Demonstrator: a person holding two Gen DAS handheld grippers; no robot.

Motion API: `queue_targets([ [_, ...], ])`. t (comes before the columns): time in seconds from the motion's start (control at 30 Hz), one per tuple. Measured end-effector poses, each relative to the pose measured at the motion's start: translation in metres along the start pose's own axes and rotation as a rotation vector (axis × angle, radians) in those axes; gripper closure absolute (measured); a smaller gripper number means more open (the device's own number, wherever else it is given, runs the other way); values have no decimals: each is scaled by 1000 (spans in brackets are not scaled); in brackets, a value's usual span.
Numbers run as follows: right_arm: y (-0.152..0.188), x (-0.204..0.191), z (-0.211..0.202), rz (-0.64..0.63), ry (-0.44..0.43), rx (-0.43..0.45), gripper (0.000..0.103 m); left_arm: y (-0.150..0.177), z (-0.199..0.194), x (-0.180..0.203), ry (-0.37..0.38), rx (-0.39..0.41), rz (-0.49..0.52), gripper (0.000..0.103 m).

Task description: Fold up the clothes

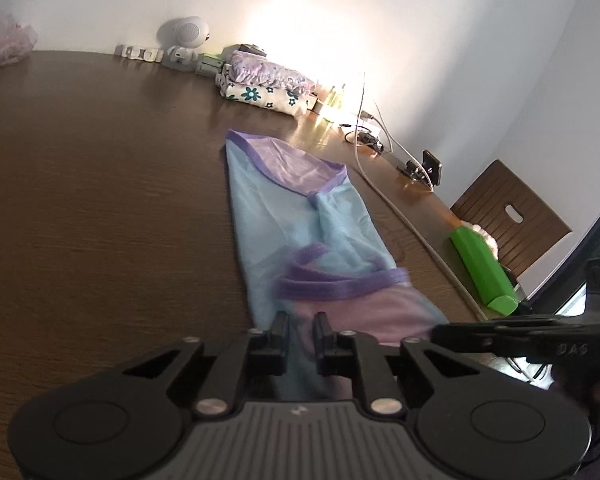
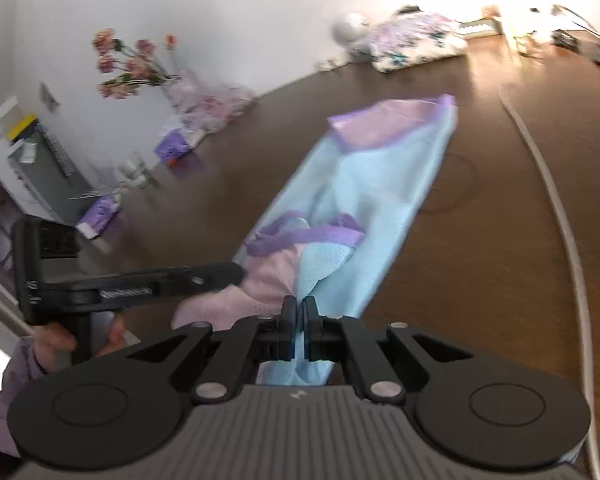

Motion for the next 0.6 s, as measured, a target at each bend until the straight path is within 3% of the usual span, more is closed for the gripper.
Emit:
queue_targets([
  [0.07,0,4,-2,25,1,20,93,-4,1,0,12,2,-3,87],
  [0.13,-6,3,-3,36,-28,52,72,-9,4,1,28,3,-5,68],
  [0.17,-11,5,-1,43,-32,69,55,-11,5,1,35,4,-7,66],
  [0.23,-18,8,7,53,-34,84,57,-16,7,2,50,5,-9,66],
  [0.3,-24,11,20,60,-30,75,82,-21,10,3,66,6,-12,67],
  [0.37,-27,13,29,64,-16,66,92,-25,12,3,81,7,-14,69],
  [0.4,-27,12,31,47,-1,68,98,-28,13,4,89,8,-15,84],
  [0.43,-30,8,30,27,6,89,98,-30,14,4,96,9,-17,103],
  [0.6,-28,11,33,-84,188,99,92,-14,5,14,85,-5,71,102],
])
Point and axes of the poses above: each gripper's, at about its wrist camera, not at the fingertips, and z roughly the way its jaws point, x to its right, y to its underside, the point moved 8 cm from there along z, roughly the way its jaws point, and after that the axes turned 2 degrees about y, right-handed, at the moved point
